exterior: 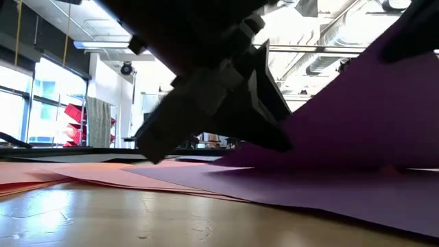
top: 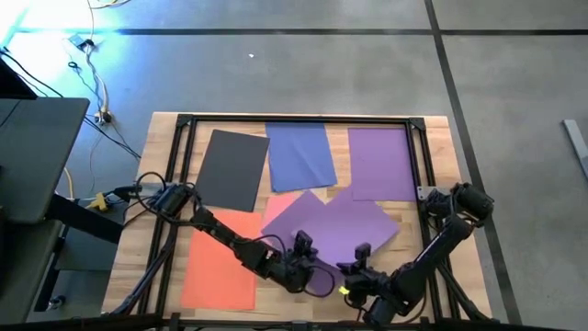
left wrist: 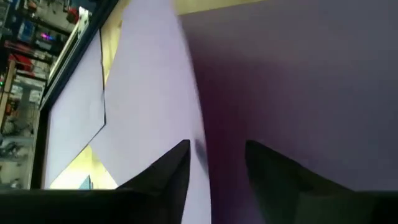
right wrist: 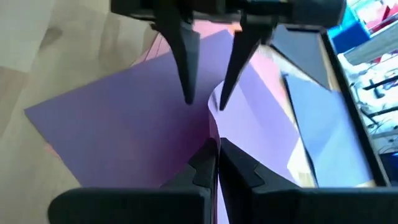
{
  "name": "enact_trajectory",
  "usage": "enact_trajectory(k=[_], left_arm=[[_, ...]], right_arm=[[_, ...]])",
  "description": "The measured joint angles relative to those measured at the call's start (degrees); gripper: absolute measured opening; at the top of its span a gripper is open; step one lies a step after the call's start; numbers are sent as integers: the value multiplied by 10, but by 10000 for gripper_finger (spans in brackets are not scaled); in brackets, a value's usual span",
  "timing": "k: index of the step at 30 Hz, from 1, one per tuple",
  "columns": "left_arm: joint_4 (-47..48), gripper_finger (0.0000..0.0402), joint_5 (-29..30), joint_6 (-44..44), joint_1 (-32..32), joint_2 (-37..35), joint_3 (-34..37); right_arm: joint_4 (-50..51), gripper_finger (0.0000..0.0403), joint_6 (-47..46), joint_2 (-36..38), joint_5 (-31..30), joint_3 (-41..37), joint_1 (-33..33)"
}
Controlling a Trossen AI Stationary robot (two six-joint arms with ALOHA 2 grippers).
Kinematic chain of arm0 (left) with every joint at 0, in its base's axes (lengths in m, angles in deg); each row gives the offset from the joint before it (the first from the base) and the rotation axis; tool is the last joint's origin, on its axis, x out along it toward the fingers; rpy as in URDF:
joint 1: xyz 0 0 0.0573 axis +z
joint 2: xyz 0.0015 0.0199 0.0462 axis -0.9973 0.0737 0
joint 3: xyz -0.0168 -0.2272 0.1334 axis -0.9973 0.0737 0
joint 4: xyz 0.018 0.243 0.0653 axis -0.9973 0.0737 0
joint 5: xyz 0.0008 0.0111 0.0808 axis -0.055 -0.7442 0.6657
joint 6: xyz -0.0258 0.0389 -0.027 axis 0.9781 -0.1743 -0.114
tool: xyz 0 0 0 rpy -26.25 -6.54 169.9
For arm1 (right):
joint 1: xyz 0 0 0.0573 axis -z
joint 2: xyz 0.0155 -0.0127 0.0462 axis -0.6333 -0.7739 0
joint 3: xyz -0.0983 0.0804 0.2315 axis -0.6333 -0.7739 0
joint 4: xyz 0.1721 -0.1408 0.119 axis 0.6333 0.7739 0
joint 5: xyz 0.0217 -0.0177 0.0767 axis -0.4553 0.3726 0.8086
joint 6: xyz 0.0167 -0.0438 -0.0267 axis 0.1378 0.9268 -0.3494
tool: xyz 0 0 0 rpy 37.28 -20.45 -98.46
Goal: Organize paper
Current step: Stack the bottom violet paper on top of the top violet paper
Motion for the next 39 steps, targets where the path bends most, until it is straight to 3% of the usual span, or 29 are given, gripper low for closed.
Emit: enact_trajectory(k=[7,14,19,23,33,39], left_arm=[[-1,9,-24,-21,-8,0,0],[-35,0,-26,-41,-24,0,0],[-36,0,-30,-18,-20,0,0],[-36,0,-31,36,-7,0,0],[-41,0,-57,145,19,-1,0],[-66,0,-86,178,25,-1,-1]], right_arm=[[28,0,-40,0,-18,0,-25],[107,0,-171,0,-9,0,-43],[106,12,-186,0,32,-1,-41],[106,61,-178,0,79,-1,-37],[46,233,-120,-2,90,0,-7],[6,249,-76,-2,118,0,54]])
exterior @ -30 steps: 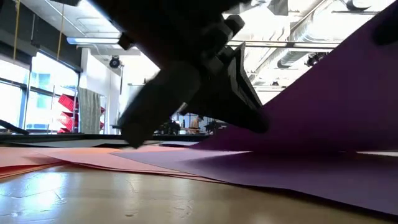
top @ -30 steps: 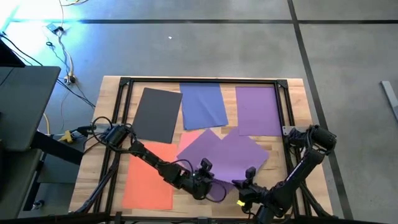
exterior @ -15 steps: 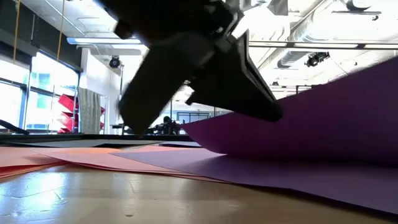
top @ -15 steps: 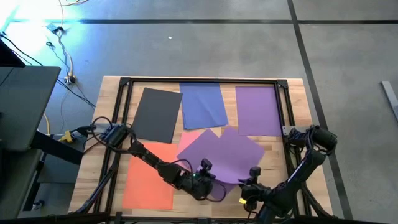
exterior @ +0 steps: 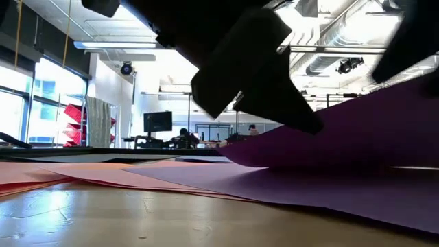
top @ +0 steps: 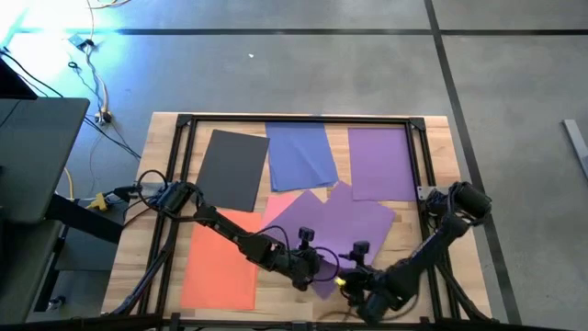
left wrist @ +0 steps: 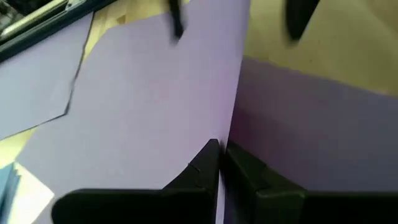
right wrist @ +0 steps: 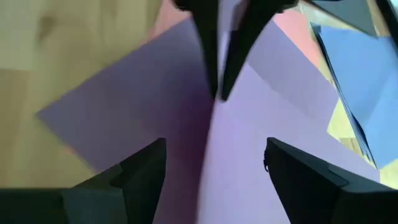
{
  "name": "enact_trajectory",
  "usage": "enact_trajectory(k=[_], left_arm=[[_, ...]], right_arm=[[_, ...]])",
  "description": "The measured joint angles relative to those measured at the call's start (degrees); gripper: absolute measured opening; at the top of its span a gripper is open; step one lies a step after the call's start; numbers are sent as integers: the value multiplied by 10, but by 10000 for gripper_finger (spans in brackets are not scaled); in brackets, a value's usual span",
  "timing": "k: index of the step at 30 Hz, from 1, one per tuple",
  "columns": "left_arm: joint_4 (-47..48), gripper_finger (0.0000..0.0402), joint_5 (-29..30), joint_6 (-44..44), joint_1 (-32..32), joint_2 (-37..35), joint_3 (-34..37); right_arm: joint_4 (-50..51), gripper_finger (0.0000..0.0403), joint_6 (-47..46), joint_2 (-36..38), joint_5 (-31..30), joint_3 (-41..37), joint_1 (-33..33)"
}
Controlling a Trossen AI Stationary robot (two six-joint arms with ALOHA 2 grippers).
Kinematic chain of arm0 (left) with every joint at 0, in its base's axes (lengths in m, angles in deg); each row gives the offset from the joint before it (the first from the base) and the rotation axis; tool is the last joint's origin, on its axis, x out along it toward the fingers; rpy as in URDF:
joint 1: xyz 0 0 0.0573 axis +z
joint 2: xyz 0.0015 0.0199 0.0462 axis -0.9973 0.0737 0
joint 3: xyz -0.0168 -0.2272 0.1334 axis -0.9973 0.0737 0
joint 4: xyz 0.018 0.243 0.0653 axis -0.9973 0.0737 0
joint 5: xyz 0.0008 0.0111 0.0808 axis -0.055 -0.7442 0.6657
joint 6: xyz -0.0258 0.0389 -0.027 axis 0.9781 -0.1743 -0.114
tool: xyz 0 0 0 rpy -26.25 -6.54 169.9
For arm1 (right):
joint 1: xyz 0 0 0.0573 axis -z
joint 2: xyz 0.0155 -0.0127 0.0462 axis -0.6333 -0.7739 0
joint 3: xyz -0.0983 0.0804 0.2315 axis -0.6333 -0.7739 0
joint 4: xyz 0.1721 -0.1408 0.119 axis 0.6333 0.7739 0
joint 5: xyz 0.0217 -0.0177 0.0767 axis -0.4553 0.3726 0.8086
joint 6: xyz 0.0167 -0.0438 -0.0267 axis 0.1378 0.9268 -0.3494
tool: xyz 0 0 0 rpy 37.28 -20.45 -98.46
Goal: Organize paper
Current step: Stack the bottom violet paper on top of the top violet paper
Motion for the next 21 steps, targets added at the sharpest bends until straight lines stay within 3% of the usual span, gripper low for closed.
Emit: enact_trajectory(k=[7,14,18,21], left_arm=[[-16,0,-15,2,-4,-1,0],[-35,2,-18,-36,-20,-15,0],[3,16,-15,-81,-40,-54,0],[49,26,21,-91,-55,-94,0]], right_arm=[[4,179,2,0,72,0,55],[15,22,-3,0,124,0,65],[54,3,-2,0,123,10,50],[132,1,9,0,95,58,30]])
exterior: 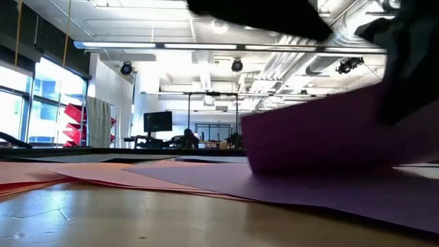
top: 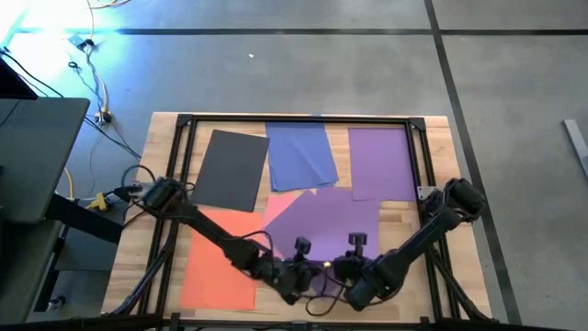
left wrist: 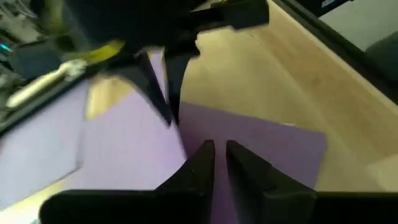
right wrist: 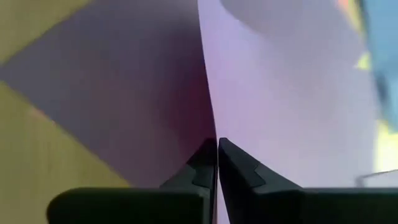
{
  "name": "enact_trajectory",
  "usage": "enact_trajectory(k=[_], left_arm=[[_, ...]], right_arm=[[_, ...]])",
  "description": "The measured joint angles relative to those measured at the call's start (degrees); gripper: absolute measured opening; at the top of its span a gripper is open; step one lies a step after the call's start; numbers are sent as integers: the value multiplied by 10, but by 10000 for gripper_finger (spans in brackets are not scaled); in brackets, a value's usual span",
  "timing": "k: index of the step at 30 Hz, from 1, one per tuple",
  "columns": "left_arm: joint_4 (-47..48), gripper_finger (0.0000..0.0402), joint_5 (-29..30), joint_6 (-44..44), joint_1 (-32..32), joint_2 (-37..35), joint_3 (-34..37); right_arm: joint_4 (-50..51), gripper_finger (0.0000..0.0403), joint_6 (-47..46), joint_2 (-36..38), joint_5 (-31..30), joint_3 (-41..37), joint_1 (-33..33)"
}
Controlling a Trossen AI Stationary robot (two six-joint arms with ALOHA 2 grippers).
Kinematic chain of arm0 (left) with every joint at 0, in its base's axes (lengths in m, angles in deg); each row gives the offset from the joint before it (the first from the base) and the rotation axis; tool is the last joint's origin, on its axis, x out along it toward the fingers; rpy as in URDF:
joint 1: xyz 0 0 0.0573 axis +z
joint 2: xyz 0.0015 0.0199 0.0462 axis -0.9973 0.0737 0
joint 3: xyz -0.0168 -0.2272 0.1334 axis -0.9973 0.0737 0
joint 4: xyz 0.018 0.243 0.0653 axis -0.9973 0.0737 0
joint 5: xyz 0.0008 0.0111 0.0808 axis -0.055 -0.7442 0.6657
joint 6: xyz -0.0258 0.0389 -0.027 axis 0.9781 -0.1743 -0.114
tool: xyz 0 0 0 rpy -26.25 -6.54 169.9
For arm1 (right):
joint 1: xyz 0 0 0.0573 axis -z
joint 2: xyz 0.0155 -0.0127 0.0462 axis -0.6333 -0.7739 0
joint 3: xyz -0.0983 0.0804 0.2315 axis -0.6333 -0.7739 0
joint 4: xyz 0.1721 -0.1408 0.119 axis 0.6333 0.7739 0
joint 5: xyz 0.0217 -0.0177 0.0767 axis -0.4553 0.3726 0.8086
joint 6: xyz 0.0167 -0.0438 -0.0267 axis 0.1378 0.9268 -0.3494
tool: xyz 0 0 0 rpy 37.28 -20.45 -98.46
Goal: Organize paper
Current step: Stack the bottom violet paper on top of the top violet paper
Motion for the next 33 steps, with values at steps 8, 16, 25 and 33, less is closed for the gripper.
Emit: enact_trajectory(k=[8,16,25,33], left_arm=[[172,30,228,60,-41,-97,0],[324,30,317,198,-71,-127,0],[376,30,318,253,-74,-113,0],[377,30,328,238,-68,-113,0]], right_arm=[[311,0,65,1,-210,204,-49],[344,0,262,76,-290,152,60],[338,0,463,211,-504,8,266],[334,0,482,275,-581,-53,403]])
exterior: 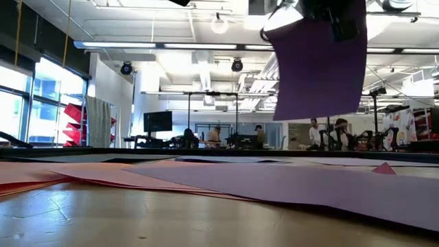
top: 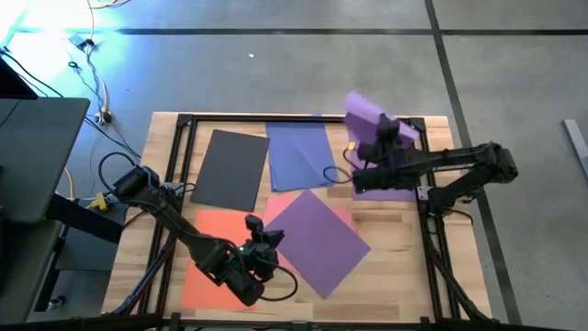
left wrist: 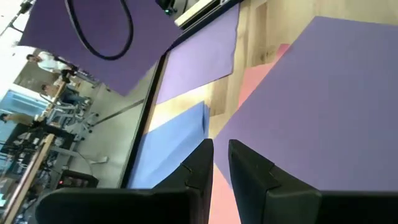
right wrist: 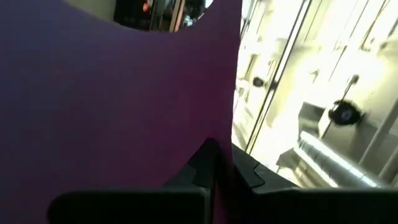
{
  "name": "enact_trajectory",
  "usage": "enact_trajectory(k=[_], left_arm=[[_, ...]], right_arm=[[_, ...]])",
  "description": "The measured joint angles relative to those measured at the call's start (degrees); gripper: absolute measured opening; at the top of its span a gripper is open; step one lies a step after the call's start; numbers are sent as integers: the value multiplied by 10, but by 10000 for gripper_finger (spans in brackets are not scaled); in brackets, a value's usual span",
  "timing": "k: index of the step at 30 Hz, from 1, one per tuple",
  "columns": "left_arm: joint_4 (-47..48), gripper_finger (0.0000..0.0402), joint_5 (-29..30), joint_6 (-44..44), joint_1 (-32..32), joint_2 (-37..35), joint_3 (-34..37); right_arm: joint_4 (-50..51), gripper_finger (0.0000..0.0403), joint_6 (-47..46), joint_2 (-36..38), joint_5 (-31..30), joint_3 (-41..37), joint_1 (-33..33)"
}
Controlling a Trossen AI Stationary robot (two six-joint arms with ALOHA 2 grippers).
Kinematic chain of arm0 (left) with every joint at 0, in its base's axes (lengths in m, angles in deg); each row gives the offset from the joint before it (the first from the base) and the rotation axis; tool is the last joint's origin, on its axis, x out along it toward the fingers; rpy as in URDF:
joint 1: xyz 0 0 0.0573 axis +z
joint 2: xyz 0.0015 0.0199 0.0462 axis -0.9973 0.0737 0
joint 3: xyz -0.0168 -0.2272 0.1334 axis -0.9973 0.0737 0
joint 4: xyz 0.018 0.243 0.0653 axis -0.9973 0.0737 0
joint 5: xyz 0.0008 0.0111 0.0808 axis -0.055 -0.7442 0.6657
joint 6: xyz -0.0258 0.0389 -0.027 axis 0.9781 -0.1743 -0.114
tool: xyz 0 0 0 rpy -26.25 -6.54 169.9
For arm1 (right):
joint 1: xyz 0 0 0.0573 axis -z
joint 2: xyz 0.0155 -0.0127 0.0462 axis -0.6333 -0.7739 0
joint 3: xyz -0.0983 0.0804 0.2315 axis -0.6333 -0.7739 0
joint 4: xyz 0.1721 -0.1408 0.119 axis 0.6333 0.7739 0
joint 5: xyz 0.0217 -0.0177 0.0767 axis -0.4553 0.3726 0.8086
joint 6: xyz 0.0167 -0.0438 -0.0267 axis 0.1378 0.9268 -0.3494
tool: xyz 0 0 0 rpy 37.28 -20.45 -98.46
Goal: Organize paper
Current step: Stack the bottom violet paper on top of the top violet paper
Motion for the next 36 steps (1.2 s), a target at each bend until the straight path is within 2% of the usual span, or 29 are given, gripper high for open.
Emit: enact_trajectory(k=[4,8,11,13,16,19,22,24,29,33,36], left_arm=[[0,30,2,-12,9,5,0],[-1,30,1,-15,20,8,0],[-1,30,-3,-15,26,9,0],[-3,30,-5,-14,26,9,0],[-3,30,-7,-12,26,9,0],[-5,30,-8,-12,26,9,0],[-5,30,-17,-11,26,11,0],[-6,30,-17,-11,26,11,0],[-6,30,-17,-11,26,11,0],[-5,30,-26,-11,26,11,0],[-5,30,-33,-11,26,13,0]], right_arm=[[-1,0,-46,6,6,-49,-18],[-15,0,-125,8,34,-112,-73],[-67,0,-140,7,66,-163,-115],[-116,0,-140,7,124,-193,-144],[-188,0,-124,7,251,-229,-173],[-207,0,-117,7,402,-263,-178],[-234,0,-87,7,502,-286,-178],[-239,0,-75,7,529,-288,-175],[-237,0,-68,6,538,-284,-157],[-242,0,-43,6,584,-288,-128],[-242,0,-5,6,567,-288,-126]])
